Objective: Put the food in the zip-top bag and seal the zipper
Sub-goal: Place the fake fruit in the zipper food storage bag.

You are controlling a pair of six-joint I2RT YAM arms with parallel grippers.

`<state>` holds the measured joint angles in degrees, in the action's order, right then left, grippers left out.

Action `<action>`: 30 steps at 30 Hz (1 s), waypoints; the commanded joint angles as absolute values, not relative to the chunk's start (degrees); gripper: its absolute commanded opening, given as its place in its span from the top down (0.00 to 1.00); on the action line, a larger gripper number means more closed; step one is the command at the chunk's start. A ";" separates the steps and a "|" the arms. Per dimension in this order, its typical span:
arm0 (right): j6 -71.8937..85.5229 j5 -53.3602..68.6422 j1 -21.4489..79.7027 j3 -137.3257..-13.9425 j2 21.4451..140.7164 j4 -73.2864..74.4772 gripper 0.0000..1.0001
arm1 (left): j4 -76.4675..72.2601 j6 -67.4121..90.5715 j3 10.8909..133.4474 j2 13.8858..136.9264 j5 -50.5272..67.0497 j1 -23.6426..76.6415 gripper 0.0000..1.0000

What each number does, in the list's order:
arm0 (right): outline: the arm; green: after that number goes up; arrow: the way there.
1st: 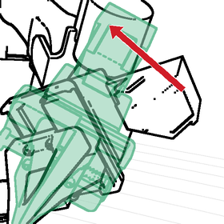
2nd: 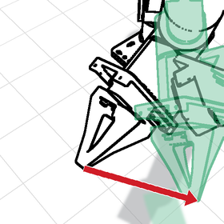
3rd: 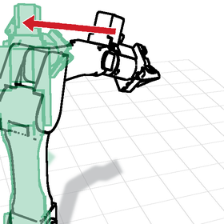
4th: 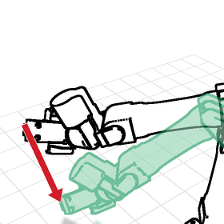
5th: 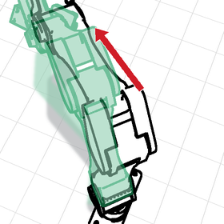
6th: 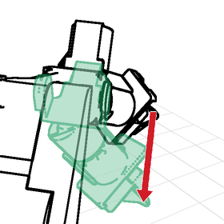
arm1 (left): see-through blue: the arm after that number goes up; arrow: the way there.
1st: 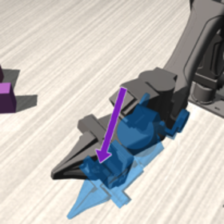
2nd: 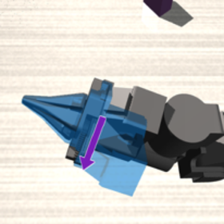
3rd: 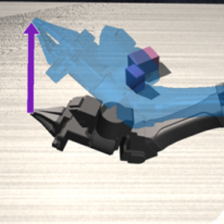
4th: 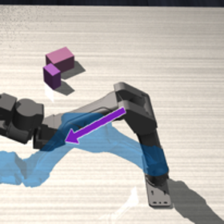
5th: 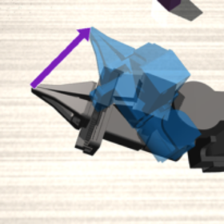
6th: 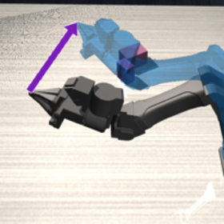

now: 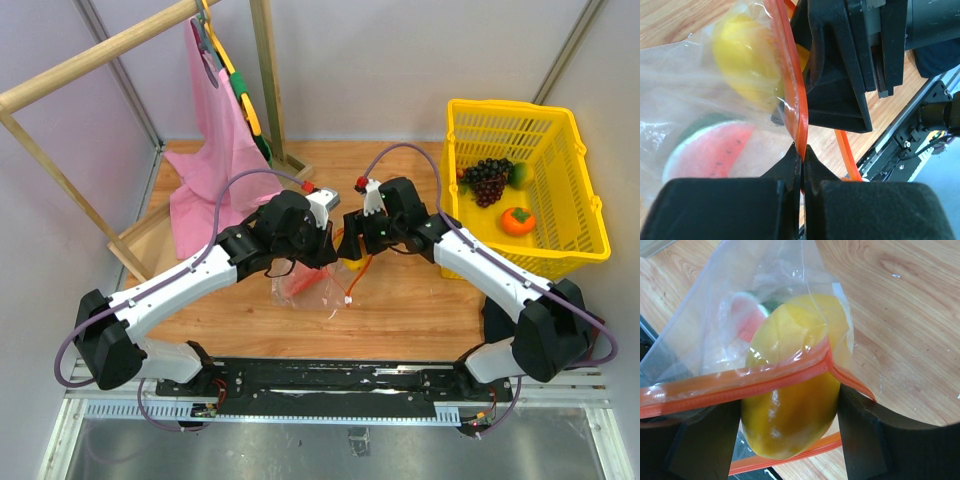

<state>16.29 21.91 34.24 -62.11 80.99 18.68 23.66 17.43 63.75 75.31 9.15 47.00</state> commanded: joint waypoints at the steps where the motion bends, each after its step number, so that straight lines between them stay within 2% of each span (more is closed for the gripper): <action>1: 17.79 17.52 34.81 -62.63 79.01 16.42 0.29 | 22.43 18.53 63.18 73.95 9.67 46.93 1.00; 9: 18.75 13.63 34.81 -60.03 73.55 16.46 0.14 | 22.65 20.59 63.28 74.78 9.70 46.93 1.00; 13: 19.64 10.77 34.83 -58.50 70.56 18.11 0.12 | 22.85 21.27 63.28 74.65 9.09 46.93 1.00; 19: 23.76 3.64 34.81 -56.13 66.15 24.77 0.18 | 23.47 21.88 63.48 74.62 8.14 46.93 1.00; 25: 27.52 6.57 34.99 -49.92 60.78 25.30 0.24 | 23.56 22.18 63.87 74.70 7.42 46.93 1.00; 30: 31.77 8.46 35.05 -44.11 60.59 20.35 0.34 | 23.63 22.54 64.44 74.79 7.17 46.93 1.00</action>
